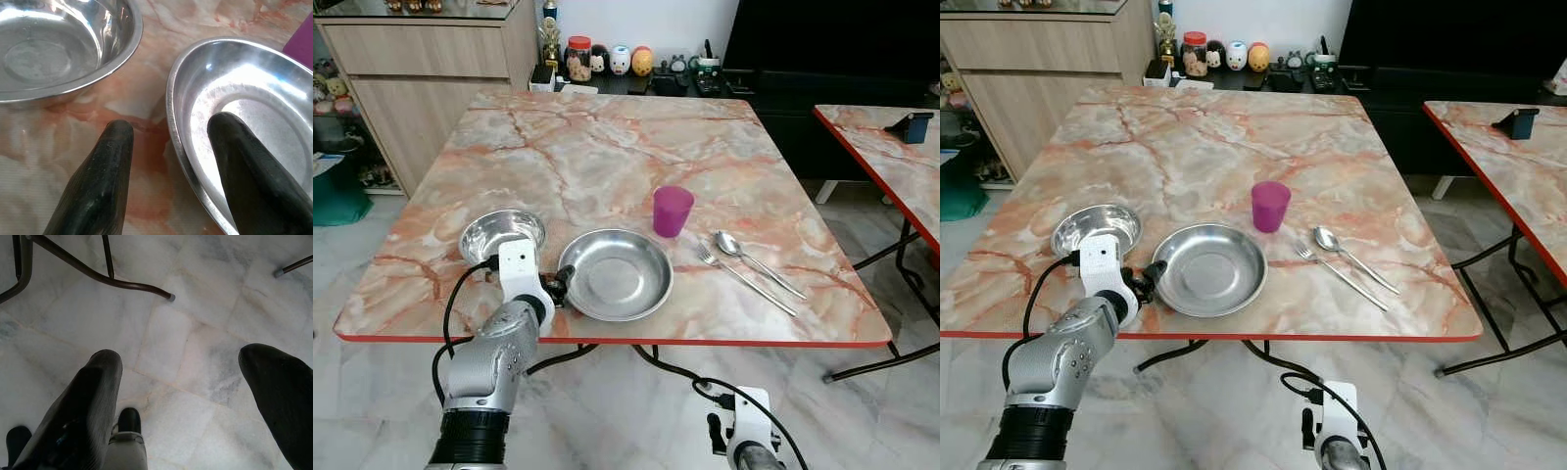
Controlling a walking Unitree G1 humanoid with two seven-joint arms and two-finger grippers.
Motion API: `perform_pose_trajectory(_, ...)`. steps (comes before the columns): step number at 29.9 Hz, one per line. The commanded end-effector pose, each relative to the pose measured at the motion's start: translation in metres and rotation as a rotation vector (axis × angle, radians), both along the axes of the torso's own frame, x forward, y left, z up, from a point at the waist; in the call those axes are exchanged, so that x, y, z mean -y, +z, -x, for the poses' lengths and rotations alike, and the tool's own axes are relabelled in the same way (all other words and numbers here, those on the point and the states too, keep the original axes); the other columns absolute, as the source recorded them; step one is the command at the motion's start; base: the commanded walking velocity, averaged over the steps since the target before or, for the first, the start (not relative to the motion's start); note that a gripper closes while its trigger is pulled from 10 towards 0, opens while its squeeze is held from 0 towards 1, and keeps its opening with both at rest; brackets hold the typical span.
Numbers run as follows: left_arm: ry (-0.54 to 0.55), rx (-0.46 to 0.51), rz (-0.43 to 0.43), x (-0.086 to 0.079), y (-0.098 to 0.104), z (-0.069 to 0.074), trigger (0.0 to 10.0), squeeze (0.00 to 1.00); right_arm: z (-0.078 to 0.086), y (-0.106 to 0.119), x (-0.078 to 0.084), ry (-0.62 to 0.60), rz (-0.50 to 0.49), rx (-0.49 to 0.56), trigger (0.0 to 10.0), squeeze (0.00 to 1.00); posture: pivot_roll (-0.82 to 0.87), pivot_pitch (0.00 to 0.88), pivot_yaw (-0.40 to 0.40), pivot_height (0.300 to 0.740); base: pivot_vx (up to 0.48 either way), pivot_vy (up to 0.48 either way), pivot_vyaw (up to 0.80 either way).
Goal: Setting the table
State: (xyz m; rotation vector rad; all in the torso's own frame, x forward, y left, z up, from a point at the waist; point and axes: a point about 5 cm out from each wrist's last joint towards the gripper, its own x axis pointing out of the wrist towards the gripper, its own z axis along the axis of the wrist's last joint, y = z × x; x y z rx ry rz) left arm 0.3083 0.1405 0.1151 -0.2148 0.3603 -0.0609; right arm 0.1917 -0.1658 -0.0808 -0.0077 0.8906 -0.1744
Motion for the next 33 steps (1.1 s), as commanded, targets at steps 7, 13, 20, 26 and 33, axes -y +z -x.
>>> perform_pose_trajectory(7,0.001,0.008,-0.01,0.003,-0.001,-0.003,10.0,0.0,-0.003,0.001,0.002,0.01,0.011,-0.001,10.0,0.0,0.01,0.0,-0.077,0.74,0.0,0.0,0.0)
perform_pose_trajectory(13,0.013,0.006,-0.014,0.002,-0.005,-0.006,10.0,0.0,-0.003,0.001,0.002,0.013,0.009,-0.002,10.0,0.0,0.01,0.0,-0.078,0.74,0.0,0.0,0.0)
perform_pose_trajectory(20,0.017,0.011,-0.014,0.002,-0.006,-0.007,10.0,0.0,-0.002,0.001,0.002,0.016,0.008,-0.003,10.0,0.0,0.01,0.0,-0.078,0.74,0.0,0.0,0.0)
perform_pose_trajectory(26,0.009,0.008,-0.016,0.006,-0.009,-0.009,10.0,0.0,-0.002,0.001,0.001,0.019,0.006,-0.004,10.0,0.0,0.01,0.0,-0.076,0.74,0.0,0.0,0.0)
perform_pose_trajectory(33,0.003,0.005,-0.019,0.008,-0.011,-0.01,10.0,0.0,-0.002,0.001,0.001,0.02,0.006,-0.005,10.0,0.0,0.01,0.0,-0.075,0.74,0.0,0.0,0.0)
